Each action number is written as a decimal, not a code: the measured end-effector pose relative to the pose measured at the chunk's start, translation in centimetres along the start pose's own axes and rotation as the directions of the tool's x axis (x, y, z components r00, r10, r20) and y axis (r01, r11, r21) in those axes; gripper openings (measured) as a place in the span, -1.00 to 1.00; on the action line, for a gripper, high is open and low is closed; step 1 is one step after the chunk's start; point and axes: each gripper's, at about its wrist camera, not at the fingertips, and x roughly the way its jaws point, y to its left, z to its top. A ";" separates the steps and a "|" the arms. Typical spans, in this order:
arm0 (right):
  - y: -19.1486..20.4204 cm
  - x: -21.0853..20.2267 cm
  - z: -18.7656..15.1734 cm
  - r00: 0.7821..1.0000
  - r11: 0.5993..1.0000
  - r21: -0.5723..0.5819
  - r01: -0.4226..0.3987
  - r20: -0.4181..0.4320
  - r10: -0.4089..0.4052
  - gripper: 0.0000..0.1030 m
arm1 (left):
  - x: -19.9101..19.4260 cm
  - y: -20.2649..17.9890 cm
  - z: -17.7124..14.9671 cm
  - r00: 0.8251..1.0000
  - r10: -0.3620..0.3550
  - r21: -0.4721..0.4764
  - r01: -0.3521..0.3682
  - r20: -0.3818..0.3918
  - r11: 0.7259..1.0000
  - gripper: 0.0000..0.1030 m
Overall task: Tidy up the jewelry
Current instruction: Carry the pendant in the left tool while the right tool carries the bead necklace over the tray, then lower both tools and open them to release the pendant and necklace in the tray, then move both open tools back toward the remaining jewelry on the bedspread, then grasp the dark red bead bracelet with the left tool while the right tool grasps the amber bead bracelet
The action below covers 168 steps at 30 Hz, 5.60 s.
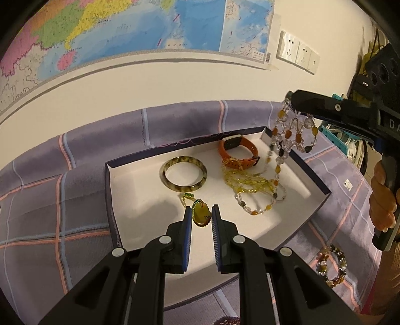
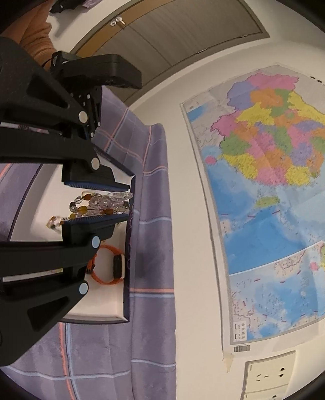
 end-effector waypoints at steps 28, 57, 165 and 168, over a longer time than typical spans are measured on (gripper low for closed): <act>-3.9 3.9 -2.6 0.990 0.996 0.026 0.088 -0.111 -0.085 -0.65 | 4.2 0.8 0.0 0.994 0.017 -0.024 -0.020 -0.106 1.000 -0.73; -4.2 5.8 -4.6 0.978 0.995 0.040 0.088 -0.194 -0.078 -0.42 | 5.2 0.8 0.8 0.994 0.019 -0.054 -0.025 -0.110 0.998 -0.70; 0.5 -7.1 -18.4 0.945 0.972 -0.062 0.228 -0.227 -0.236 -0.51 | -6.5 -2.2 -13.2 0.996 -0.060 0.033 0.062 -0.065 0.997 -0.09; 0.6 -6.9 -18.5 0.942 0.970 -0.074 0.233 -0.230 -0.244 -0.40 | -6.3 -2.2 -13.2 0.996 -0.053 0.036 0.055 -0.068 0.998 -0.09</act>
